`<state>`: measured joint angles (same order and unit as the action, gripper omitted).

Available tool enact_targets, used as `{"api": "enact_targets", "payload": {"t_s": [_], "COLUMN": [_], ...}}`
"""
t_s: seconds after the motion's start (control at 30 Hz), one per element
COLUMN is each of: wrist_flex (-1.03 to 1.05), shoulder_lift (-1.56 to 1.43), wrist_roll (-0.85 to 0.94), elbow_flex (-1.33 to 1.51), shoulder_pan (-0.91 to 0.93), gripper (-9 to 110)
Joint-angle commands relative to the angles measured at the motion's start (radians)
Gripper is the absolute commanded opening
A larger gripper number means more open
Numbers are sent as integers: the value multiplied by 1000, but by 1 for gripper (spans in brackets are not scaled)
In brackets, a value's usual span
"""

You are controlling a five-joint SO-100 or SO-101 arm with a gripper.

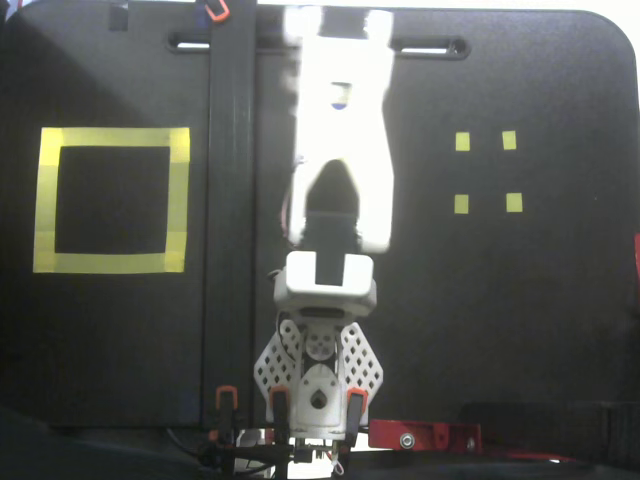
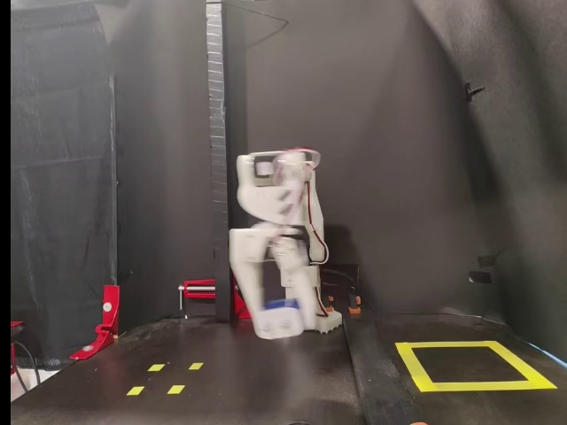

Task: Grasp the block and place it in the designated area.

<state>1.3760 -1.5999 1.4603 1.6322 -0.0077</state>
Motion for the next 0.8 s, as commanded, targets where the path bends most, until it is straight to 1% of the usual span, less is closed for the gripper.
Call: {"api": "enact_targets", "payload": {"t_s": [0.0,0.77], "wrist_flex": [-11,-11], "shoulder_lift": [-2,78], "wrist_roll": [-52,-492], "elbow_flex": [-43,-46], "shoulder_pan": [-75,-623], "gripper": [15,15]}}
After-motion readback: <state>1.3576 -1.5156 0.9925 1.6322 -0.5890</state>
